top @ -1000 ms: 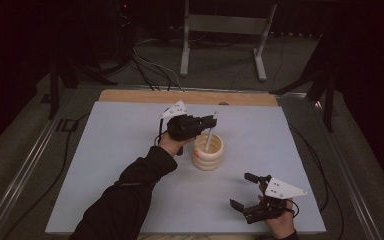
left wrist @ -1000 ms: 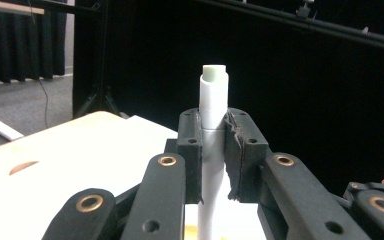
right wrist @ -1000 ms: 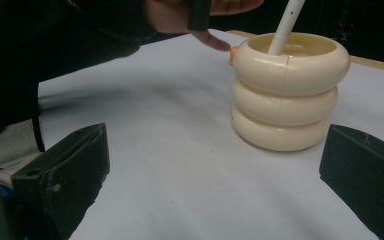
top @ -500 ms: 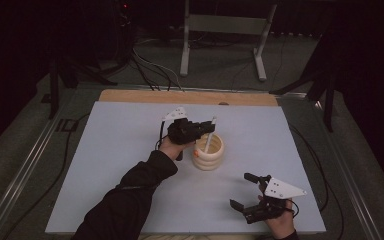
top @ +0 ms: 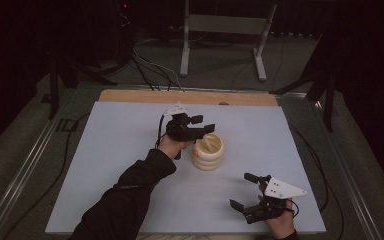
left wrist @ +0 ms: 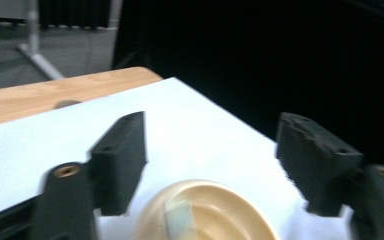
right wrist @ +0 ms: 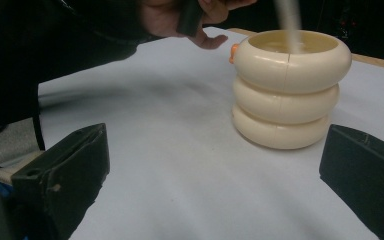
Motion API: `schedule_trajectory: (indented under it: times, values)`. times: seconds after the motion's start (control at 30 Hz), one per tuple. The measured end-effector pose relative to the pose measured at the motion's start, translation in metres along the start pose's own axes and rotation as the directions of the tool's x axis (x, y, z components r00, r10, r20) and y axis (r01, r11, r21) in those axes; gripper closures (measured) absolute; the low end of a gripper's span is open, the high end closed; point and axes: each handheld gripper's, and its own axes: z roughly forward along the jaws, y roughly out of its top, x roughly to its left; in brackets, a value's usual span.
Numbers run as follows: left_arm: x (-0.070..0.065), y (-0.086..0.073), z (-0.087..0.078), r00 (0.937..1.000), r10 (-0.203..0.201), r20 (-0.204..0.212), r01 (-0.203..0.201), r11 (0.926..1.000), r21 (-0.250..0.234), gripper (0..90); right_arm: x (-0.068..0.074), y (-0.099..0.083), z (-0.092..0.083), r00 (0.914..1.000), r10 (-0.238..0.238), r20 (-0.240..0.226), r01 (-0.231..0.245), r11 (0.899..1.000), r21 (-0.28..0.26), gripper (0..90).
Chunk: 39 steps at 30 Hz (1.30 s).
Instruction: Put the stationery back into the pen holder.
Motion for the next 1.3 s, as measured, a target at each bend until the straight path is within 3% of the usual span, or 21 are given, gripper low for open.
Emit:
schedule_trajectory:
  times: [0.07,0.13,0.27,0.5,0.63,0.83,1.3]
  values:
    - [-0.002,0.003,-0.003,0.9999,0.002,-0.016,-0.002,1.0,-0.001,21.1,0.0,0.0,0.0,1.0,0.001,0.0,-0.001,1.0,0.0,0.0]
    - [-0.002,0.006,-0.008,1.0,0.006,0.003,-0.006,1.0,-0.001,16.2,0.0,0.0,0.0,1.0,0.001,0.0,-0.001,1.0,0.001,0.0]
    - [-0.004,0.011,-0.016,0.9996,0.028,0.004,-0.028,0.9996,-0.001,9.4,0.0,0.0,0.001,1.0,0.001,-0.001,-0.001,1.0,0.002,0.0]
    - [-0.006,0.018,-0.029,0.9967,0.079,-0.021,-0.079,0.9969,0.006,2.2,0.0,0.0,0.001,1.0,0.001,-0.001,-0.001,1.0,0.003,0.0]
    - [-0.005,0.02,-0.037,0.9934,0.112,-0.027,-0.112,0.9937,0.008,1.2,0.0,0.0,0.001,1.0,0.003,-0.001,-0.003,1.0,0.003,0.0]
    - [-0.001,0.022,-0.05,0.9944,0.094,-0.048,-0.093,0.9954,0.024,0.0,0.001,0.0,0.001,1.0,0.0,-0.002,0.0,1.0,0.005,0.0]
    - [0.008,0.011,-0.087,0.9893,0.123,-0.078,-0.119,0.9914,0.055,0.0,0.001,0.0,0.002,1.0,0.006,0.0,-0.006,1.0,0.005,0.0]
